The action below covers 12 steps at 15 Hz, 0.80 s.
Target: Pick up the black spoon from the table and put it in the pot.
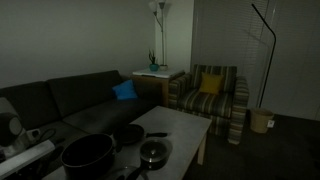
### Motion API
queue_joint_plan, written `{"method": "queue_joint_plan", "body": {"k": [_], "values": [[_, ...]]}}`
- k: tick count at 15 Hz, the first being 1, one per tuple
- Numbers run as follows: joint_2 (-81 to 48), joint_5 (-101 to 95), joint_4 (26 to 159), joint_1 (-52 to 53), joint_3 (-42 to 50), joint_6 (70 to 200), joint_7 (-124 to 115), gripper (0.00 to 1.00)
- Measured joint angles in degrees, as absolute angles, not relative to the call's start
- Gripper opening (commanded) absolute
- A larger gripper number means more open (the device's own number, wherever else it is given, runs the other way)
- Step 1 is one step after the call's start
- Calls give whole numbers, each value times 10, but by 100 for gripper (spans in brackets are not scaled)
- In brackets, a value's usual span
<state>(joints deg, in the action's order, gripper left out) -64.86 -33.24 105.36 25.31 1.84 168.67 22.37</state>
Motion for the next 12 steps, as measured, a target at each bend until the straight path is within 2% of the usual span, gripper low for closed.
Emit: {"method": "queue_joint_plan", "body": {"k": [12], "values": [[-474,-489,1125,275,42,1714,213,3]]}}
